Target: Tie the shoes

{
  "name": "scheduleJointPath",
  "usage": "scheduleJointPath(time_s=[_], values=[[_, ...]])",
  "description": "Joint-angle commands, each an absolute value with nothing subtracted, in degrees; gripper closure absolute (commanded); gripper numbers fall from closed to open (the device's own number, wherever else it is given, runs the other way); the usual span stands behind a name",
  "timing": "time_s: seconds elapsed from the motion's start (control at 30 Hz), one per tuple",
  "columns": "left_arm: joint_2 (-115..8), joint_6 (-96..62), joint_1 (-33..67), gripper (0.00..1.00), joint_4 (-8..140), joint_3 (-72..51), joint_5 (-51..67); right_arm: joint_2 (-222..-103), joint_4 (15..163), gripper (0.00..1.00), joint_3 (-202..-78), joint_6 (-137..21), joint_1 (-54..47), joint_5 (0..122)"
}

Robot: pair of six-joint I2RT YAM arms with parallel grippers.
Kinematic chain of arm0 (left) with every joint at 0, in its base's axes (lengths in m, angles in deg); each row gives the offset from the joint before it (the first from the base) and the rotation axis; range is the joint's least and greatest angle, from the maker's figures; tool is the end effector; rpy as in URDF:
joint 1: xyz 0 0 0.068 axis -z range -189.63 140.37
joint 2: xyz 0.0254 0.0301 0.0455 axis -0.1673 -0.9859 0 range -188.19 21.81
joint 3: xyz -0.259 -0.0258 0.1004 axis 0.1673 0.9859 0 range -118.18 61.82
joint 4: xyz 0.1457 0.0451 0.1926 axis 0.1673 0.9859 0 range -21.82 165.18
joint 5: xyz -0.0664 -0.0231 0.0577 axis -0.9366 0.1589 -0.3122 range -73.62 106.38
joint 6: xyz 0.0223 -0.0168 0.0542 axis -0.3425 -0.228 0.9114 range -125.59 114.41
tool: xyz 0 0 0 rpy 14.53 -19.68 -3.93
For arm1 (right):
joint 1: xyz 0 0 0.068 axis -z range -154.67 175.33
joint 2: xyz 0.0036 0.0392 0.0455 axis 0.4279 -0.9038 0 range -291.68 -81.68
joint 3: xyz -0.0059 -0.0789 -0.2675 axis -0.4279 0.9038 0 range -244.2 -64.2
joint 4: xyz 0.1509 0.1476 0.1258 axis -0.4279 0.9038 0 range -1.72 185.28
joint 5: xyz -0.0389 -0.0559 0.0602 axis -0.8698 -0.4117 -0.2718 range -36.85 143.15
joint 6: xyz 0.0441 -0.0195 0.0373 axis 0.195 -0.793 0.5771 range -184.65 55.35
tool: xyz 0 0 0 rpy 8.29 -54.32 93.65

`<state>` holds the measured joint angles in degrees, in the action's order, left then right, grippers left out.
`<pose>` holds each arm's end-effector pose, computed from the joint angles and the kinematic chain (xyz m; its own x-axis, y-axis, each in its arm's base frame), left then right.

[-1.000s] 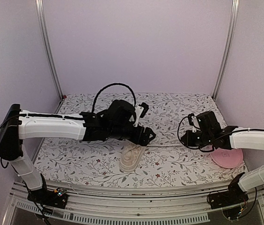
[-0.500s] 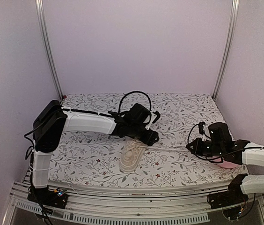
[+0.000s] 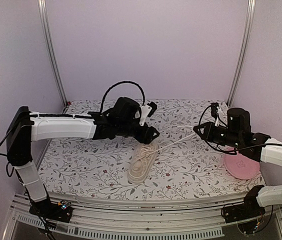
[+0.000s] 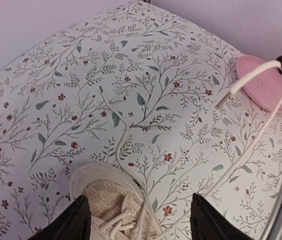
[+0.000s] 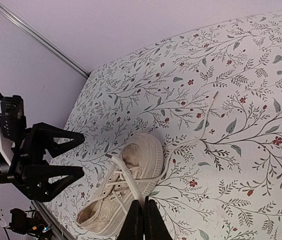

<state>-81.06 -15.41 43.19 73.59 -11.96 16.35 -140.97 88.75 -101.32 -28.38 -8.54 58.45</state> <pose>0.2462 -0.3244 0.2509 -0.4732 0.3417 -0.8120 0.7270 0.6720 -0.1408 0.1853 0.1295 0.2695 -0.6278 0.2880 -0.7232 -0.3156 0.7551 0.5746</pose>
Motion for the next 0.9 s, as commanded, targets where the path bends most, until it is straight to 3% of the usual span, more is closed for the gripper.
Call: scheduleJointPath(time_s=[0.0,0.27,0.87], values=[[-85.7,-12.1,43.2,0.38,80.0,-17.1,19.2,-142.6,88.1,0.98,-99.5,-29.3,-8.9,59.0],[-94.6,-10.5,45.2,0.59,88.6,-23.7,22.4,-141.6,85.3,0.98,-90.0,-24.0,-8.9,59.0],[-98.2,-7.8,48.2,0.59,95.8,-26.4,25.3,-142.0,84.6,0.98,-88.1,-23.9,-8.9,58.8]])
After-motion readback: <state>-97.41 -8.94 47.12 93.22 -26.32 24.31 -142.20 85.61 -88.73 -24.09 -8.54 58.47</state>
